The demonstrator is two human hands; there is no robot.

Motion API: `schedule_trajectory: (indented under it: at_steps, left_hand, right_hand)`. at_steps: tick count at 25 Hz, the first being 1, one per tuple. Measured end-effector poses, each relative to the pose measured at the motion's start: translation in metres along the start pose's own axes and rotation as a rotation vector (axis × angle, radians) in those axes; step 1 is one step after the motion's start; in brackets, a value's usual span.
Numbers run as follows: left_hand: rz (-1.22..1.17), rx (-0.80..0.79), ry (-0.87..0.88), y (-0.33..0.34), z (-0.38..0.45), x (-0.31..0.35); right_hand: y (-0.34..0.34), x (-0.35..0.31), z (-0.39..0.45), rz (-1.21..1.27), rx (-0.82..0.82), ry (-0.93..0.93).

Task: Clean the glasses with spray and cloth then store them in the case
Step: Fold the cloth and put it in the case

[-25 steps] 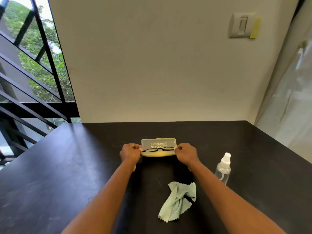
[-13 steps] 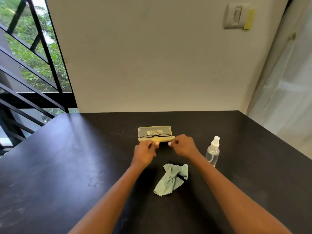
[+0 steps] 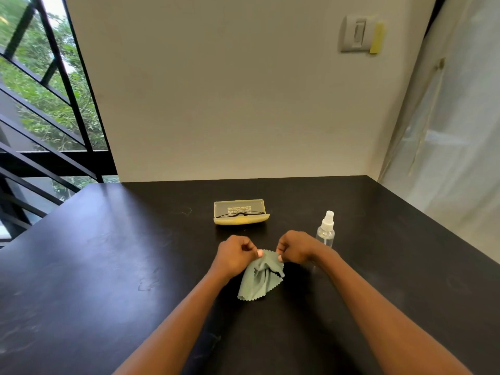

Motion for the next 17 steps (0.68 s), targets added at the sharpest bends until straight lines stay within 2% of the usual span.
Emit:
schedule_trajectory:
  at_steps: [4,8,10,14,17]
  left_hand:
    - [-0.265,0.065,0.027,-0.029,-0.002,0.006]
    - [-0.463,-0.022,0.076,-0.041,-0.007,0.034]
    - [-0.411,-0.057,0.095,-0.041,-0.010,0.047]
    - [-0.188,0.037,0.135,-0.049,-0.004,0.059]
    - [-0.170,0.077,0.129,-0.054,-0.003,0.065]
  right_hand:
    - [-0.027,-0.015,-0.006,0.213,0.172,-0.107]
    - [-0.051,-0.038,-0.010,0.521,0.296,-0.224]
    - [-0.059,-0.051,-0.012,0.555,0.334,-0.287]
    - [-0.067,-0.061,-0.021,0.730,0.403,-0.345]
    - [-0.053,-0.052,-0.026,0.821,0.332,-0.300]
Point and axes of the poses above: each hand's wrist, its own z-axis towards the middle knuckle, its own y-axis out of the palm, x = y × z, the point moved 7 cm from there along z, towards the middle knuckle, and after that the axes turned 9 degrees about -z, right-handed, at the moved point
